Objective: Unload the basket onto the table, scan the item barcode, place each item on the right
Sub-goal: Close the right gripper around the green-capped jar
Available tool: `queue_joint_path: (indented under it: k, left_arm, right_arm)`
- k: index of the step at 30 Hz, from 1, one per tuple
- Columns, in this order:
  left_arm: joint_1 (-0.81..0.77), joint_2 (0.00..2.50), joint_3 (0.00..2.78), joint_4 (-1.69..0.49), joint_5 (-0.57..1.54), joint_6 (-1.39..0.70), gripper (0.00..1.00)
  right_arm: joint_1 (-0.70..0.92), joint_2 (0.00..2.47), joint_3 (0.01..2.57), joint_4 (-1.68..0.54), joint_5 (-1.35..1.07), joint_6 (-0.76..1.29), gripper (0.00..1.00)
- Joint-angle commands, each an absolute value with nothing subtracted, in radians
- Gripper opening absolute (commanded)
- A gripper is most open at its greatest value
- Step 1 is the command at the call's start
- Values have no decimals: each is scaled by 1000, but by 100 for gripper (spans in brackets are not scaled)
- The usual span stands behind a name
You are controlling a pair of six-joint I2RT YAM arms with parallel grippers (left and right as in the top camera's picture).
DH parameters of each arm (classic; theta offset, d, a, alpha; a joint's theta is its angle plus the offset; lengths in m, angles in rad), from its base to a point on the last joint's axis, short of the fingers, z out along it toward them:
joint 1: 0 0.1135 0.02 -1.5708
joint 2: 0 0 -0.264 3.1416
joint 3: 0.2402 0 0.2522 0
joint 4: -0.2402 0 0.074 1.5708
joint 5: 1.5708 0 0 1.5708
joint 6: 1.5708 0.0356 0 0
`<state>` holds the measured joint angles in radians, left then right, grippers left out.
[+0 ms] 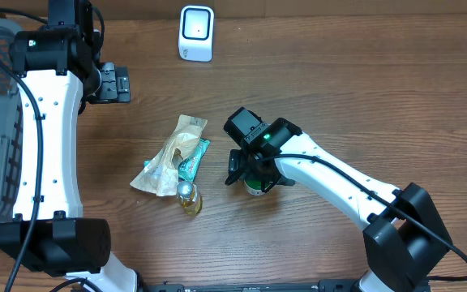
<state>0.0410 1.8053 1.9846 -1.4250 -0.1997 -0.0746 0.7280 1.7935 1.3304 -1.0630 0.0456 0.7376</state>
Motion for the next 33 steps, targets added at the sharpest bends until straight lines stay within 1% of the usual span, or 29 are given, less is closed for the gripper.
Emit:
queue_joint_path:
  k: [1, 33]
  left_arm:
    - [38, 1806, 1996, -1425, -210, -67, 100]
    - [39, 1806, 1996, -1425, -210, -67, 100]
  right_arm:
    - [725, 1792, 1346, -1063, 66, 787, 100]
    - [724, 1860, 1346, -1055, 72, 815, 100]
